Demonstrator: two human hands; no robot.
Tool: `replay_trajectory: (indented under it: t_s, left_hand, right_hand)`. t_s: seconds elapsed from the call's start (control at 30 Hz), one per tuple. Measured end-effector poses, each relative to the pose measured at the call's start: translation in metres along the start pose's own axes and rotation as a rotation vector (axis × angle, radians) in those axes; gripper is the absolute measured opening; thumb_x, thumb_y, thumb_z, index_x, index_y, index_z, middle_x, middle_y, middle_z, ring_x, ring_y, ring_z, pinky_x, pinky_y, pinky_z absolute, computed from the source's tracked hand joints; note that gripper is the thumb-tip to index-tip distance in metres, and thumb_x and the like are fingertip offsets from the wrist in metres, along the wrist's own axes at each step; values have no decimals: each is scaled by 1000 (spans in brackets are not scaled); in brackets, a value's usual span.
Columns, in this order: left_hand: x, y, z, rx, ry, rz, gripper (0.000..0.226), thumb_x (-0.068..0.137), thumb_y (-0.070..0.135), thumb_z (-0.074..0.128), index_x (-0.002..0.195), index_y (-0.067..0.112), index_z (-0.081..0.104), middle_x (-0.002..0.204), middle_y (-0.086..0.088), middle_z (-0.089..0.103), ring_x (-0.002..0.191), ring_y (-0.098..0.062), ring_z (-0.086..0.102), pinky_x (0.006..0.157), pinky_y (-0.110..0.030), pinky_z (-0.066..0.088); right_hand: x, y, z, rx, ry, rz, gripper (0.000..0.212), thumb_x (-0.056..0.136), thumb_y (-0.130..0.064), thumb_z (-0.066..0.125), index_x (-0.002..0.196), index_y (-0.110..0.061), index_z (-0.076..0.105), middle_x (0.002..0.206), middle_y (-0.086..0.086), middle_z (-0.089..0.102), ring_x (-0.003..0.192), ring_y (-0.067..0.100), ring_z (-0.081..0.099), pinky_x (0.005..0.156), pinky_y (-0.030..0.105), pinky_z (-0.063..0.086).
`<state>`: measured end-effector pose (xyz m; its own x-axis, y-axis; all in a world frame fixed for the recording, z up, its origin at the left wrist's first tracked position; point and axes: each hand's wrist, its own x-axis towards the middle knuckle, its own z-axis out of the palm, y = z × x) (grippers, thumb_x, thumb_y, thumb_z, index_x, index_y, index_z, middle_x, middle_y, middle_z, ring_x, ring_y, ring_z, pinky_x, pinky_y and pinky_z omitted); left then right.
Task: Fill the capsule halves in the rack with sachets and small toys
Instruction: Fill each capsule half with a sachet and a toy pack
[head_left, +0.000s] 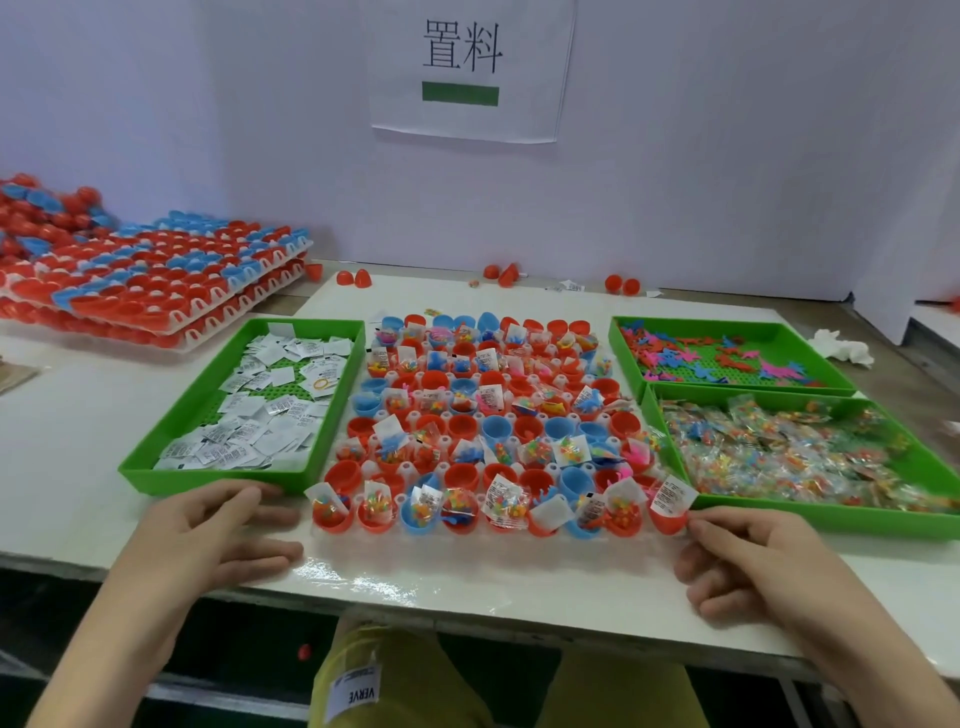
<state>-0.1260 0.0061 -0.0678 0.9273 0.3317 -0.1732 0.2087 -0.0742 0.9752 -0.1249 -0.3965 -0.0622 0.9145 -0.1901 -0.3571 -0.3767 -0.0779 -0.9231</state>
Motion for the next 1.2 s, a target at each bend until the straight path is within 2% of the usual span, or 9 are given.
replay_trajectory:
  t_s: [0.23,0.33,0.47,0.57,0.7,0.83,0.97,1.1,1.2]
  left_hand:
    - [18,8,3,36,73,-5,8,100,18,55,98,12,60,70,-14,73,48,-33,69,39,-30,55]
    - [27,10,-1,48,90,-2,7,102,16,52,105,12,57,68,-15,73,43,-28,65,37,-30,54]
    - [27,8,-3,116,-25,5,22,102,12,50,98,3,70,67,-14,72,45,-26,65,42,-28,56]
    - [30,11,-2,167,-113,6,23,101,9,51,98,6,73,65,-11,70,45,-23,62,42,-26,55]
    - [44,18,2,254,-163,26,22,100,7,52,96,9,73,65,-16,70,40,-19,58,39,-23,51]
    - [55,17,7,256,-178,41,17,97,12,58,93,11,74,79,-23,72,37,-18,52,36,-21,45]
    - [61,9,6,263,-224,49,11,92,19,65,94,17,75,51,-14,55,33,-13,38,35,-12,28]
    - [62,11,3,271,-235,55,9,80,30,71,84,29,80,51,-14,49,31,-11,35,34,-11,24]
    - [60,12,1,259,-256,59,18,68,41,70,83,40,78,51,-12,48,32,-11,35,34,-13,24]
  right_hand:
    - [0,-1,3,-3,-14,-19,21,92,-9,64,82,7,73,63,23,64,40,24,56,36,26,49]
    - [-1,1,2,-52,-35,-36,20,92,-9,65,81,5,74,60,21,62,37,22,54,35,22,46]
    - [0,2,-2,-149,-91,-42,23,97,-8,61,80,-1,73,55,16,53,29,14,37,30,14,29]
    - [0,1,-4,-185,-138,-30,24,99,-11,59,81,-3,72,54,13,51,29,12,32,31,12,25]
    - [-2,2,-3,-174,-133,-56,27,99,-12,59,78,-6,74,55,14,53,30,13,36,30,15,28]
    - [-4,3,-2,-116,-77,-99,31,100,-10,56,78,-11,79,58,18,60,34,18,47,31,20,38]
    - [-7,5,-1,-132,-72,-137,19,96,-12,62,84,-7,77,58,16,62,35,17,48,32,20,39]
    - [-9,7,-3,-155,-68,-149,21,96,-12,64,80,-7,76,57,15,62,36,17,49,33,21,40]
    - [-7,10,-7,-171,16,-177,20,96,-10,64,80,-10,77,54,11,60,36,17,47,33,20,37]
